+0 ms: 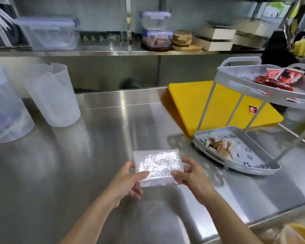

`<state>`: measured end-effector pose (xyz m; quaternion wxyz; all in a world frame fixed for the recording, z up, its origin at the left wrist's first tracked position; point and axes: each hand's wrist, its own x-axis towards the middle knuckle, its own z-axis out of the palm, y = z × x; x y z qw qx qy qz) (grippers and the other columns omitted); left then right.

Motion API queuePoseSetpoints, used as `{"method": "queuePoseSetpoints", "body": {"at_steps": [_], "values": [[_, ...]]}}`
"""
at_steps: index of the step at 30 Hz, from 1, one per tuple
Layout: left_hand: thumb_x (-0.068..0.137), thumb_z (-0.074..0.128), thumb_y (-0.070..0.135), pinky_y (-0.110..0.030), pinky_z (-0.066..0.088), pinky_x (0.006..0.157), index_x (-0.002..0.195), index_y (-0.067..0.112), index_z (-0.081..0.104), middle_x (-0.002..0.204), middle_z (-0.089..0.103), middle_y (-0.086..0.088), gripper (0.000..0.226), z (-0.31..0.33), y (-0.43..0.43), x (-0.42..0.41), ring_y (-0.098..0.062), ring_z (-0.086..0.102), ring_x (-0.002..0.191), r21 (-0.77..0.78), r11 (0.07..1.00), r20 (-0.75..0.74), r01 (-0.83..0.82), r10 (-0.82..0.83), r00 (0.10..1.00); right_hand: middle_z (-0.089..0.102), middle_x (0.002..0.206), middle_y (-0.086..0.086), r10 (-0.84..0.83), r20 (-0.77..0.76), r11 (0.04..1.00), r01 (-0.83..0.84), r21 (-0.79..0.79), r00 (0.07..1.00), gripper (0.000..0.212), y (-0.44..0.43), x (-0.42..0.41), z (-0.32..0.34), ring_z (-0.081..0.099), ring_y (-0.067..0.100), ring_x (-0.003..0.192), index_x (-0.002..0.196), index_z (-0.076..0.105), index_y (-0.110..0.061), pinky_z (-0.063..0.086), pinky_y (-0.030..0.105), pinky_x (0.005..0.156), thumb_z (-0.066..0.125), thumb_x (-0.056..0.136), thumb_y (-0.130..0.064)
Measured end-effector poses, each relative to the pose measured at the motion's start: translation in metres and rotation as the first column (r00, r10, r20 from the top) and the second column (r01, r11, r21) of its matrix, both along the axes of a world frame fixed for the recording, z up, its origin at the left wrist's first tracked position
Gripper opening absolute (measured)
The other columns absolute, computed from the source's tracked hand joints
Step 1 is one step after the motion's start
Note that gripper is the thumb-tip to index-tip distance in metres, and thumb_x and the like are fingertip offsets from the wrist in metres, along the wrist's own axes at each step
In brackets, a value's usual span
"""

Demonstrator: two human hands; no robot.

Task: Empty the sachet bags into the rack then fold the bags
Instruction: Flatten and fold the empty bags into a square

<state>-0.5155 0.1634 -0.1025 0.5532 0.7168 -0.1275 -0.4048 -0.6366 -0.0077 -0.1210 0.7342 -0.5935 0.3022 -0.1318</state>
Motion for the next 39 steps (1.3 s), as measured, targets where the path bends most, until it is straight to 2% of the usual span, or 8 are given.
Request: {"method": "queuePoseSetpoints", "body": {"at_steps": [4,6,10,16,22,26,31,39], "values": [[0.081,0.064,0.004,-0.029,0.052,0.047,0.104,0.005,0.045,0.067,0.055,-0.012,0.03,-0.008,-0.031,-0.025,-0.019,0.054,0.053,-0.023,1.0,-0.034,0.01,-0.011,0.999,0.067,0.062,0.005,-0.136,-0.006,0.991,0.136,0.018,0.991,0.041,-0.015,-0.037,-0.008,0.058,0.014,0.045,0.103,0.049,-0.01,0.052,0.026,0.046,0.064,0.074,0.015],[0.081,0.06,-0.001,-0.027,0.05,0.046,0.104,0.006,0.042,0.067,0.055,-0.009,0.03,-0.01,-0.05,-0.046,-0.019,0.052,0.054,-0.029,0.999,-0.029,0.032,-0.033,0.999,0.065,0.068,0.011,-0.193,-0.006,0.981,0.193,0.001,0.981,0.045,-0.027,-0.062,-0.012,0.057,0.017,0.049,0.11,0.045,-0.007,0.05,0.025,0.046,0.065,0.075,0.012],[0.082,0.048,-0.006,-0.024,0.046,0.042,0.104,0.011,0.036,0.074,0.054,-0.017,0.03,-0.013,-0.095,-0.089,-0.021,0.051,0.054,-0.038,0.998,0.066,0.049,-0.046,0.997,0.055,0.069,0.013,-0.333,0.017,0.943,0.334,-0.018,0.943,0.038,-0.053,-0.112,-0.018,0.055,0.012,0.045,0.104,0.039,-0.011,0.05,0.023,0.045,0.06,0.08,0.01],[0.086,0.048,-0.001,-0.042,0.053,0.063,0.08,0.017,0.046,0.062,0.057,-0.01,0.02,-0.026,-0.173,-0.182,-0.024,0.054,0.059,-0.004,0.971,0.172,0.239,-0.235,0.957,0.052,0.052,-0.002,-0.494,-0.001,0.867,0.493,-0.071,0.869,0.03,-0.108,-0.216,-0.029,0.047,0.011,0.041,0.092,0.038,-0.012,0.047,0.025,0.046,0.055,0.082,0.01],[0.084,0.045,-0.009,-0.031,0.044,0.051,0.073,0.013,0.047,0.06,0.049,-0.009,0.024,-0.049,-0.258,-0.292,-0.022,0.047,0.052,0.006,0.915,0.14,0.403,-0.4,0.906,0.047,0.062,0.011,-0.59,-0.091,0.804,0.575,-0.15,0.802,0.015,-0.149,-0.345,-0.027,0.05,0.009,0.041,0.086,0.05,-0.003,0.04,0.012,0.038,0.053,0.083,0.01],[0.081,0.05,-0.005,-0.032,0.038,0.054,0.073,0.017,0.052,0.059,0.052,-0.004,0.023,-0.065,-0.303,-0.355,-0.02,0.046,0.052,0.023,0.86,0.187,0.51,-0.505,0.842,0.05,0.067,0.009,-0.71,-0.174,0.701,0.708,-0.085,0.682,0.017,-0.172,-0.413,-0.048,0.045,0.017,0.048,0.086,0.05,-0.006,0.04,0.022,0.04,0.052,0.078,0.009],[0.082,0.056,0.007,-0.037,0.044,0.066,0.074,0.025,0.057,0.074,0.06,-0.005,0.02,-0.094,-0.358,-0.409,-0.023,0.054,0.068,0.118,0.78,0.251,0.615,-0.623,0.741,0.049,0.057,0.012,-0.789,-0.263,0.578,0.816,-0.011,0.555,0.016,-0.189,-0.475,-0.078,0.042,0.02,0.046,0.085,0.049,-0.007,0.032,0.021,0.038,0.052,0.077,0.007],[0.084,0.058,0.01,-0.032,0.043,0.072,0.079,0.023,0.06,0.086,0.062,-0.008,0.014,-0.154,-0.454,-0.473,-0.023,0.054,0.078,0.231,0.656,0.132,0.719,-0.753,0.644,0.047,0.066,0.008,-0.739,-0.494,0.447,0.882,0.149,0.458,0.008,-0.244,-0.527,-0.145,0.035,0.014,0.046,0.083,0.046,-0.015,0.024,0.02,0.039,0.047,0.087,-0.008]]}}
